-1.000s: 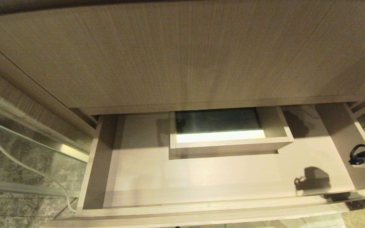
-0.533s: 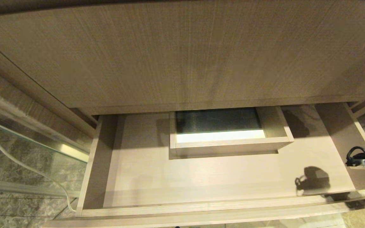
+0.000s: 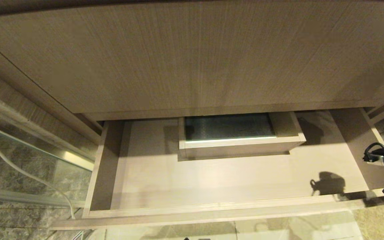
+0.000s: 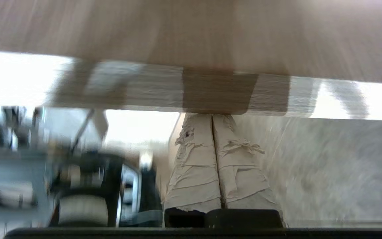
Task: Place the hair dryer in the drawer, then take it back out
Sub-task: Close the drawer
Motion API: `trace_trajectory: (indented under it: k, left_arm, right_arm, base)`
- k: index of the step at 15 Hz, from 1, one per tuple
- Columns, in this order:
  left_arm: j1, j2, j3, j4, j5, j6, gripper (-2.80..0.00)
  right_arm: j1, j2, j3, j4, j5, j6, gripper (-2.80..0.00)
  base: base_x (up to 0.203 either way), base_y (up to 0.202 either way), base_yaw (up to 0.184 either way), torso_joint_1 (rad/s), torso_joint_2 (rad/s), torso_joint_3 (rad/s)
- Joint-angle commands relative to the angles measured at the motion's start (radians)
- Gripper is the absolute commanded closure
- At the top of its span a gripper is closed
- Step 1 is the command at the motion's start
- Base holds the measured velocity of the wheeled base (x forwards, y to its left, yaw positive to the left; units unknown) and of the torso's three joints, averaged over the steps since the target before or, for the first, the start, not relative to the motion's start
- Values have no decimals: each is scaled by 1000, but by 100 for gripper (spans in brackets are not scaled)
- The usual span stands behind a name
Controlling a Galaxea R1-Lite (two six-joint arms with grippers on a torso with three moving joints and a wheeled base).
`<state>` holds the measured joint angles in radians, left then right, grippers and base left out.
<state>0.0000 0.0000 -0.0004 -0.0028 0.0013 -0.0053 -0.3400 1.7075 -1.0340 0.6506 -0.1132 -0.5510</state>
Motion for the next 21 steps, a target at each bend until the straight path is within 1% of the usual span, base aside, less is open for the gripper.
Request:
trace_trajectory:
  k: [1, 3, 6, 7, 9, 11, 13, 16, 18, 21]
  left_arm:
    - [0, 0, 0, 0, -1, -1, 0]
    - [0, 0, 0, 0, -1, -1, 0]
    - [0, 1, 0, 0, 0, -1, 0]
    - [0, 1, 0, 0, -1, -1, 0]
    - [0, 2, 0, 0, -1, -1, 0]
    - [0, 1, 0, 0, 0, -1, 0]
    - [0, 1, 0, 0, 0, -1, 0]
    - [0, 0, 0, 0, -1, -1, 0]
    - [0, 0, 0, 0, 0, -1, 0]
    - [0, 0, 0, 0, 0, -1, 0]
  right_arm:
    - [0, -21, -4, -80, 13, 12, 0]
    - [1, -43, 0, -208, 61, 20, 0]
    - [5, -84, 9, -461, 177, 32, 0]
    - [12, -97, 13, -526, 194, 55, 0]
    - [33, -119, 17, -615, 201, 115, 0]
    - [36, -177, 19, -650, 208, 125, 0]
    - [36, -278, 53, -642, 213, 126, 0]
    - [54, -461, 158, -637, 213, 101, 0]
    - [106, -551, 245, -637, 208, 89, 0]
    - [132, -657, 332, -635, 207, 92, 0]
  base:
    - [0, 0, 0, 0, 0, 0]
    - [0, 0, 0, 0, 0, 0]
    - [0, 0, 0, 0, 0, 0]
    - [0, 0, 0, 0, 0, 0]
    - [0, 0, 0, 0, 0, 0]
    - [0, 0, 0, 0, 0, 0]
    - [0, 0, 0, 0, 0, 0]
    - [0, 0, 0, 0, 0, 0]
    - [0, 0, 0, 0, 0, 0]
    - [0, 0, 0, 0, 0, 0]
